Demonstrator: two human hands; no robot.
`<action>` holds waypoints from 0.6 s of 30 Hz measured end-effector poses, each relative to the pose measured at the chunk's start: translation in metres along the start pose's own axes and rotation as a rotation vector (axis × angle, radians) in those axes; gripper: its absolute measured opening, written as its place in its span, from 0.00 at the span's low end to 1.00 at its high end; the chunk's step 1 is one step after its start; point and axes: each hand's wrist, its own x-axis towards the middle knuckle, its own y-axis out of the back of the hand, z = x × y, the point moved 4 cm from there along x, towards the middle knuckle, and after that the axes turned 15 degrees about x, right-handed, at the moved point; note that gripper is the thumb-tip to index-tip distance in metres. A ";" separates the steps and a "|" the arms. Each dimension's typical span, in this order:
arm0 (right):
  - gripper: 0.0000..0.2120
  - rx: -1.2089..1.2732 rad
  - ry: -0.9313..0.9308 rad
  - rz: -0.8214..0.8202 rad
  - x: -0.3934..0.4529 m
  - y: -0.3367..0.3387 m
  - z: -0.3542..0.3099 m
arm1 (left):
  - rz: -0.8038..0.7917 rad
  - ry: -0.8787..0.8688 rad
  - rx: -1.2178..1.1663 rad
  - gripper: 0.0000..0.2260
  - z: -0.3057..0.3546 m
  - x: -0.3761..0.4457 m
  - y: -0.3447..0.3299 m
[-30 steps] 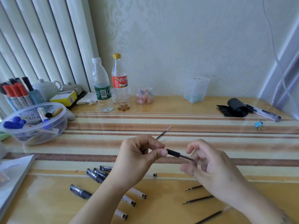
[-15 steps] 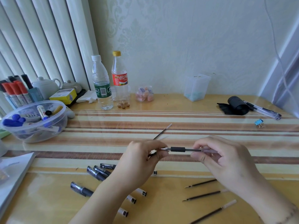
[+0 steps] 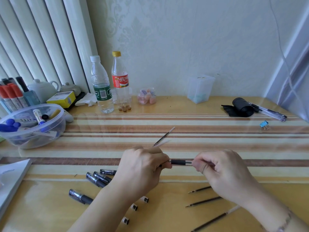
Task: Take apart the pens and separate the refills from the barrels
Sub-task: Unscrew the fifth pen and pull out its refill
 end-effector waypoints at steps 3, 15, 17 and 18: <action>0.16 0.072 -0.019 0.042 0.002 0.007 -0.002 | 0.025 0.117 -0.098 0.09 -0.001 0.004 0.007; 0.10 0.068 0.080 0.183 0.002 0.014 -0.004 | -0.211 0.279 -0.447 0.12 -0.015 -0.004 -0.003; 0.10 0.044 0.079 0.169 0.002 0.013 -0.005 | -0.187 0.307 -0.435 0.09 -0.017 -0.003 -0.004; 0.10 0.031 0.075 0.166 0.002 0.013 -0.005 | -0.175 0.315 -0.424 0.08 -0.019 -0.003 -0.003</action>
